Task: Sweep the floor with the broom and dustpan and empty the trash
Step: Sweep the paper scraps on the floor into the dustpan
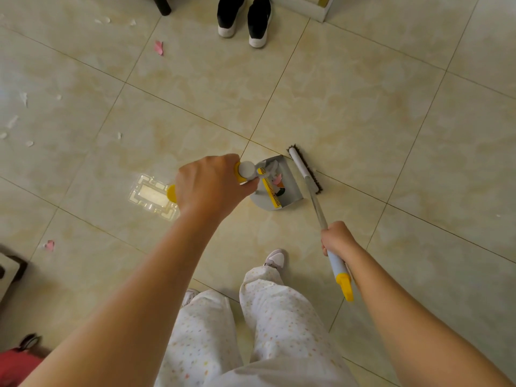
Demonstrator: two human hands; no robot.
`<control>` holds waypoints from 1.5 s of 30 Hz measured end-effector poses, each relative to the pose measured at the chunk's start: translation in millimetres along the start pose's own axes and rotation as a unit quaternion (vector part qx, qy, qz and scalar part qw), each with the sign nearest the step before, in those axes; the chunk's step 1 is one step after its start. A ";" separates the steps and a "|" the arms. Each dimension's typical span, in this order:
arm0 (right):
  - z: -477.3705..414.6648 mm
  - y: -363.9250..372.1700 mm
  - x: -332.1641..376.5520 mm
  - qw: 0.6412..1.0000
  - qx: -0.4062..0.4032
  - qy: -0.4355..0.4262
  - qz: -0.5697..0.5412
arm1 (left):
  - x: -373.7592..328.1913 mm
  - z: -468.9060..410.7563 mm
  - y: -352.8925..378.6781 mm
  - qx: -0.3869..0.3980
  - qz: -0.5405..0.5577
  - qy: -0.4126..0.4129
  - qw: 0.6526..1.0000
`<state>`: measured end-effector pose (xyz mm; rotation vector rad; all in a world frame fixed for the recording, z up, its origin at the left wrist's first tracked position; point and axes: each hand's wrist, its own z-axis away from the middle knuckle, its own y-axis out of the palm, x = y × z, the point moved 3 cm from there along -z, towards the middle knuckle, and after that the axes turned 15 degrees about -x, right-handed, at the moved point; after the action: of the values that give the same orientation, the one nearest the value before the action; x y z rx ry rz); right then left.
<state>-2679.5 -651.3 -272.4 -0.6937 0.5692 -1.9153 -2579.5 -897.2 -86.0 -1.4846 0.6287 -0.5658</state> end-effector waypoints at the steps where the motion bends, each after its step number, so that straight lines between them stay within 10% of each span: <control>1: 4.3 4.1 3.3 1.000 0.009 0.016 -0.014 | 0.0 -0.8 0.3 -0.003 -0.001 0.002 1.000; 14: 80.7 -43.6 -19.1 0.971 0.108 0.080 -0.199 | 30.4 16.4 -0.8 -0.017 0.052 -0.049 0.997; 27: 66.6 -14.2 -3.7 0.995 0.049 -0.087 0.022 | 105.1 84.9 -15.5 -0.051 0.032 -0.146 0.987; 45: 122.3 61.8 15.9 0.982 0.160 -0.095 0.005 | 155.9 142.7 -11.7 -0.055 0.026 -0.216 0.974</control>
<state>-2562.2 -701.8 -220.2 -0.6530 0.1385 -1.8502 -2367.9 -902.3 -81.9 -1.6257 0.3582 -0.1567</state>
